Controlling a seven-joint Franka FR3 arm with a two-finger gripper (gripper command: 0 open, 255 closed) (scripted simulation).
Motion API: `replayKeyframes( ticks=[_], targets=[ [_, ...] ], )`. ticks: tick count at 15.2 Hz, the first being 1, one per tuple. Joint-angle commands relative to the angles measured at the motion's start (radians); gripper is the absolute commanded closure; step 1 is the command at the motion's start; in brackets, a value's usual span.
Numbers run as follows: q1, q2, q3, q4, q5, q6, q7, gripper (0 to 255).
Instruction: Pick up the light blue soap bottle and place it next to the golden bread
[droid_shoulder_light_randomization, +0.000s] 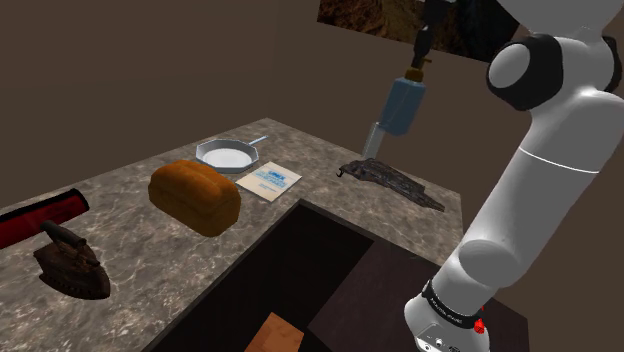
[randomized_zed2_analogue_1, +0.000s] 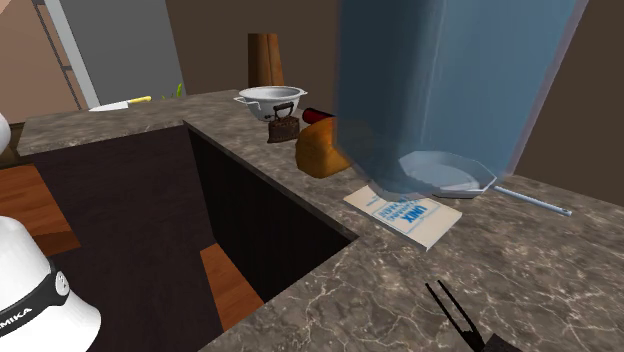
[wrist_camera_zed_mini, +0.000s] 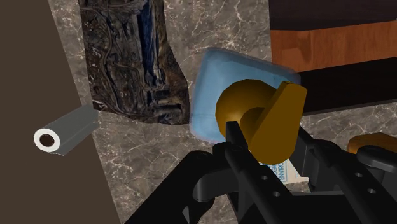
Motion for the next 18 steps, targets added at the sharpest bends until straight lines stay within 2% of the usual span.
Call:
replayKeyframes(
  ticks=[1, 9, 18],
  targets=[
    [0.043, -0.051, 0.029, -0.061, -0.027, 0.017, 0.063, 255],
    [0.167, -0.202, 0.173, -0.272, -0.074, 0.086, 0.319, 255],
    [0.262, -0.248, 0.317, -0.378, -0.054, 0.141, 0.566, 255]
  ],
)
